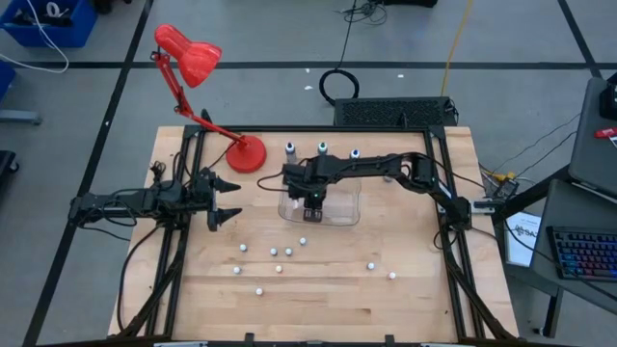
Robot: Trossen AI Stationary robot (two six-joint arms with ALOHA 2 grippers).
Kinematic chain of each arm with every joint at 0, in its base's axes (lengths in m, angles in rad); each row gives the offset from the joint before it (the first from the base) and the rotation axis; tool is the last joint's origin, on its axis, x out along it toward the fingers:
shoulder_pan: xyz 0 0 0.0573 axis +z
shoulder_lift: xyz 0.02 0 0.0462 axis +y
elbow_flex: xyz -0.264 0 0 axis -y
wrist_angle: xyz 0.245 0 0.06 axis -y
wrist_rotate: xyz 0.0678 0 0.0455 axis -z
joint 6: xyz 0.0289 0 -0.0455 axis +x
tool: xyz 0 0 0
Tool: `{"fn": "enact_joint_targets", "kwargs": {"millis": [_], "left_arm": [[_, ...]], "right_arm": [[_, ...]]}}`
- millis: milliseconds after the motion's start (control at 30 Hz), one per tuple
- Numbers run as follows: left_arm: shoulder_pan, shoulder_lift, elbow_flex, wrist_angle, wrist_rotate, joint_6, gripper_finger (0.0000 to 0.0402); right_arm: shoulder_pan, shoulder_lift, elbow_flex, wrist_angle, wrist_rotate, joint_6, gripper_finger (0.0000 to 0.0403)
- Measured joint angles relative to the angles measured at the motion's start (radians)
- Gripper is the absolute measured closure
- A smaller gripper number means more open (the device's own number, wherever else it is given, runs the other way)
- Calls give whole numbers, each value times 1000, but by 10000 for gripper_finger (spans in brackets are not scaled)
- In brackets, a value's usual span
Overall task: Pick & Place food coloring
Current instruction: Put the small orange food coloring bottle in the transparent bin
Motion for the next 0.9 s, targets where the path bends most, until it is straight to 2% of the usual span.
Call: {"fn": "enact_joint_targets", "kwargs": {"millis": [333, 900], "left_arm": [[0, 0, 0, 0, 0, 0, 2], [0, 0, 0, 0, 0, 0, 2]], "right_arm": [[0, 0, 0, 8, -9, 3, 346], [10, 0, 0, 9, -8, 21, 279]]}}
